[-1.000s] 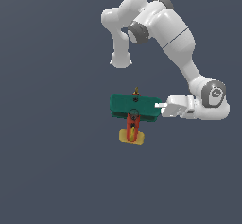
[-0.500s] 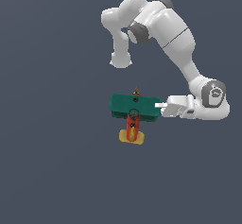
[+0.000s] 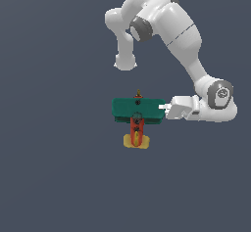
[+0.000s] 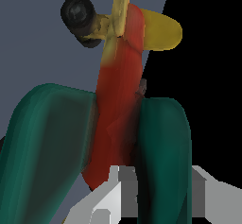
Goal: Pick up the object and move it to a goal position.
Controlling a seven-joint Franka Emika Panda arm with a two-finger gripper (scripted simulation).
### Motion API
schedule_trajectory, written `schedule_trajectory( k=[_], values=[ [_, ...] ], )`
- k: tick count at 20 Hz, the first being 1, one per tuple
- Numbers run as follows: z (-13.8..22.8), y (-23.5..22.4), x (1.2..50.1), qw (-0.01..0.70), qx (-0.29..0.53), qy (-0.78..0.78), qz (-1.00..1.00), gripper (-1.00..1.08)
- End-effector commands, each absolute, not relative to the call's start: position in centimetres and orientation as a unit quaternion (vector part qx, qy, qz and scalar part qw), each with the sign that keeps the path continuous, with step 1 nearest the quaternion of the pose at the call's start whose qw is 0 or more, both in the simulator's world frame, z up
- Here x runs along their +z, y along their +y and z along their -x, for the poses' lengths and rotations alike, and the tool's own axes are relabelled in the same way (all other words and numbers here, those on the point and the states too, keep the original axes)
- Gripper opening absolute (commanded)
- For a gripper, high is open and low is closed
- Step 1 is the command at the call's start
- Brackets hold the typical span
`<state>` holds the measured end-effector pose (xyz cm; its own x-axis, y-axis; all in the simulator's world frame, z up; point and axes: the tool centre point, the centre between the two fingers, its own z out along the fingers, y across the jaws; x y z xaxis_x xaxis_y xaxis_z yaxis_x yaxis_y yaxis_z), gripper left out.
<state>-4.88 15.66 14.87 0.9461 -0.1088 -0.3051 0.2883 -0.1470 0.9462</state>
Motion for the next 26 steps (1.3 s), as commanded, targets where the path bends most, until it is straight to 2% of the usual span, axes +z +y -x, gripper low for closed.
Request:
schedule_trajectory(
  k=[1, 13, 26],
  values=[
    [5.1, 14.9, 15.3, 0.651, -0.154, 0.06, -0.741, -1.0],
    [6.9, 9.5, 19.8, 0.65, -0.156, 0.061, -0.741, -1.0],
    [9.8, 0.7, 27.3, 0.649, -0.157, 0.061, -0.742, -1.0]
  ],
)
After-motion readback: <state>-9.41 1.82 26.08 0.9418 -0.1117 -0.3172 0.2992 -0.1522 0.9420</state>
